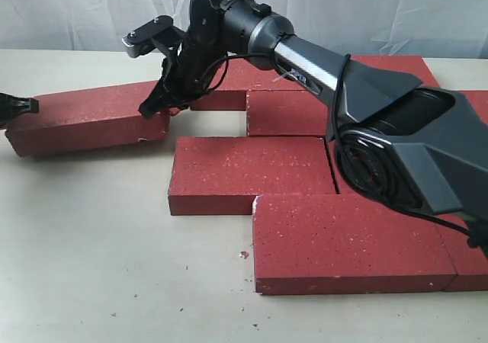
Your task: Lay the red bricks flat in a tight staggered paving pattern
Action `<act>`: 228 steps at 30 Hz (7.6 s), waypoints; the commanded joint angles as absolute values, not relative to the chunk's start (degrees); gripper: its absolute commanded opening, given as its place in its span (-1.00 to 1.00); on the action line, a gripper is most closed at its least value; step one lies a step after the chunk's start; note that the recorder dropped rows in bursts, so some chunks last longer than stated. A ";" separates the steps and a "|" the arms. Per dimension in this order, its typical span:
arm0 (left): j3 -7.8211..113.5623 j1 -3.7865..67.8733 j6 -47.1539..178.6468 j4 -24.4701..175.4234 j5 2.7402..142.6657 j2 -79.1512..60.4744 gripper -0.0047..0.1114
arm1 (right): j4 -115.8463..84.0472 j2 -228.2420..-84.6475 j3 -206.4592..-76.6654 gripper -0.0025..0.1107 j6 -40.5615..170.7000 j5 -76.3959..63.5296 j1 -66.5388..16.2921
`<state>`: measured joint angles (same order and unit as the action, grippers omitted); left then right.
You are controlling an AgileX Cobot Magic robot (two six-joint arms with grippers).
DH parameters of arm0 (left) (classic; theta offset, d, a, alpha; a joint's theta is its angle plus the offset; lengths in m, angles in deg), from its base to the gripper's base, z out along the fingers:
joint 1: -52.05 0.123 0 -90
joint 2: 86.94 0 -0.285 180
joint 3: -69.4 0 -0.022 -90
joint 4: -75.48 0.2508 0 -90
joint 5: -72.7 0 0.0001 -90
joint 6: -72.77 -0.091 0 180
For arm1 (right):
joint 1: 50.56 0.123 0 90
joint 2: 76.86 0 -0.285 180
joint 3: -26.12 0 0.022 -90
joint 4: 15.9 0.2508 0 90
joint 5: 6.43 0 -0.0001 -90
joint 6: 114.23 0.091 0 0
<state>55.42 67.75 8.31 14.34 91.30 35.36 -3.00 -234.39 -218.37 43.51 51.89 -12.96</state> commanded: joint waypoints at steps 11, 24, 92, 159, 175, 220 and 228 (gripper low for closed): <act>55.60 65.57 4.56 9.22 86.08 37.56 -0.92 | -5.32 -236.95 -218.58 -0.97 43.41 55.41 -12.48; 55.60 65.67 4.55 5.90 80.61 37.55 -0.92 | -15.51 -235.60 -218.58 -0.97 46.36 55.47 -12.58; 57.31 65.68 1.71 4.42 89.13 39.79 -0.92 | -11.69 -231.11 -218.58 -0.97 44.79 53.05 -16.13; 58.96 66.50 -10.31 -5.58 102.19 40.92 -0.92 | -17.05 -234.75 -218.73 -0.97 50.22 57.37 -12.51; 58.96 66.50 -10.31 -5.58 102.31 40.92 -0.92 | -23.79 -234.18 -218.62 -0.97 50.66 63.12 -12.61; 58.96 66.04 -10.31 -5.95 112.76 43.01 -0.92 | -28.31 -183.30 -147.30 -0.97 54.24 26.62 -33.39; 58.96 63.59 -10.56 -6.20 112.66 43.01 -0.92 | -27.84 -183.30 -147.30 -0.97 54.24 25.85 -33.39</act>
